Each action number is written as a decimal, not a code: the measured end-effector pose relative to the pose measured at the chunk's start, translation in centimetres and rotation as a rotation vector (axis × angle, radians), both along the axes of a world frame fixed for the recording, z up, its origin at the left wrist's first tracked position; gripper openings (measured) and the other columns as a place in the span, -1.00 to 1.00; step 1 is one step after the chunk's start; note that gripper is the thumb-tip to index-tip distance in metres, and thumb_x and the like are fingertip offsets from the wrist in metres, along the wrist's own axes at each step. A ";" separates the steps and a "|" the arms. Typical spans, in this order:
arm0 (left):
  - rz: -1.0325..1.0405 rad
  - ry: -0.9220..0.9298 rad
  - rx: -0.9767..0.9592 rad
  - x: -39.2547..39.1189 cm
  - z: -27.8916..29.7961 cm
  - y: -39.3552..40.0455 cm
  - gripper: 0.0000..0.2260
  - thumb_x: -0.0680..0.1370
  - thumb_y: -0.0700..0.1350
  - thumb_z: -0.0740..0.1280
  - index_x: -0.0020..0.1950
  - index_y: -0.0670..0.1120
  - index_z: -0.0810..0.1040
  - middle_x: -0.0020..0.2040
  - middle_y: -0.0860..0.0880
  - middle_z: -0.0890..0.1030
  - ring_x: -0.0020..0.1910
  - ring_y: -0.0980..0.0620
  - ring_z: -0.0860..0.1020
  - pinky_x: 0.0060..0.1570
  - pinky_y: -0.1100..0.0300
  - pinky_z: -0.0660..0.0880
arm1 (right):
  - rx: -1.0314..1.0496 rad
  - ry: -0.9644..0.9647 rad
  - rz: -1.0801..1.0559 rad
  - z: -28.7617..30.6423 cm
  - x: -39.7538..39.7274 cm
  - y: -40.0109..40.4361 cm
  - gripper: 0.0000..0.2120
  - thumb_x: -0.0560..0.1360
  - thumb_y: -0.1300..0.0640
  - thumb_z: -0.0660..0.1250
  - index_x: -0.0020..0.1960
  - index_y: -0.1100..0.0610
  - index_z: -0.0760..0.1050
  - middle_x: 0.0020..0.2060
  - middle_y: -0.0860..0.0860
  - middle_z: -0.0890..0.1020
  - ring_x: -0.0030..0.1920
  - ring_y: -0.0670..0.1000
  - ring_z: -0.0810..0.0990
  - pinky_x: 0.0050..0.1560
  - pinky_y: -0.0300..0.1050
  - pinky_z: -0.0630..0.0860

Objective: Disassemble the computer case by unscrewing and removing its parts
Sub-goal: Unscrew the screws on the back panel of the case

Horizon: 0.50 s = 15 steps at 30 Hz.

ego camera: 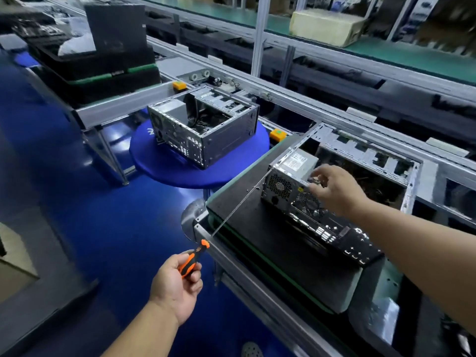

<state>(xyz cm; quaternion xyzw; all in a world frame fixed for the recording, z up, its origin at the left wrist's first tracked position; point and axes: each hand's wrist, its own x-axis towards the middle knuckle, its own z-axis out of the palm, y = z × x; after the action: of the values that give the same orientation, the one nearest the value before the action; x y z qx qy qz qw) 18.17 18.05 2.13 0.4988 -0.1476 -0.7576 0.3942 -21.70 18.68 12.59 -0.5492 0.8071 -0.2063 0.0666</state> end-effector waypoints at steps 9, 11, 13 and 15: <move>-0.085 -0.118 -0.057 -1.0 1.0 3.5 -0.78 0.64 -0.21 0.27 0.20 -0.26 0.60 -0.30 -0.16 0.58 -0.44 0.00 0.44 -0.46 0.15 0.29 | 0.304 -0.175 0.005 -2.0 -2.0 1.3 -0.36 0.42 -0.23 0.53 0.38 -0.08 0.37 0.23 0.05 0.59 0.05 0.04 0.57 0.07 -0.05 0.44; -0.068 -0.137 -0.066 -1.6 1.4 4.0 -0.78 0.63 -0.21 0.27 0.20 -0.27 0.61 -0.30 -0.16 0.59 -0.44 0.01 0.44 -0.46 0.15 0.30 | 0.320 -0.171 0.039 -1.8 -2.3 0.8 -0.33 0.43 -0.23 0.52 0.43 -0.06 0.37 0.31 0.03 0.58 0.19 0.09 0.58 0.18 -0.03 0.46; -0.051 -0.151 -0.072 -2.3 1.7 4.5 -0.78 0.64 -0.21 0.27 0.20 -0.27 0.62 -0.30 -0.16 0.59 -0.45 0.01 0.45 -0.46 0.16 0.31 | 0.330 -0.157 0.075 -1.7 -2.4 0.4 -0.32 0.42 -0.26 0.50 0.44 -0.06 0.38 0.33 0.00 0.59 0.23 0.07 0.58 0.29 0.04 0.48; -0.031 -0.157 -0.074 -3.1 1.9 5.1 -0.77 0.64 -0.20 0.27 0.20 -0.26 0.62 -0.30 -0.15 0.59 -0.44 0.01 0.45 -0.46 0.16 0.31 | 0.338 -0.159 0.099 -1.7 -2.4 -0.1 -0.26 0.43 -0.28 0.48 0.50 -0.04 0.35 0.37 0.01 0.56 0.29 0.09 0.56 0.36 0.10 0.47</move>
<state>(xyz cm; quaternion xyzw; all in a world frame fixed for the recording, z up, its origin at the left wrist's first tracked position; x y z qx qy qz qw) 15.04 23.18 4.03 0.5394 -0.2139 -0.7162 0.3877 -24.07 18.55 10.90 -0.5514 0.7943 -0.1070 0.2316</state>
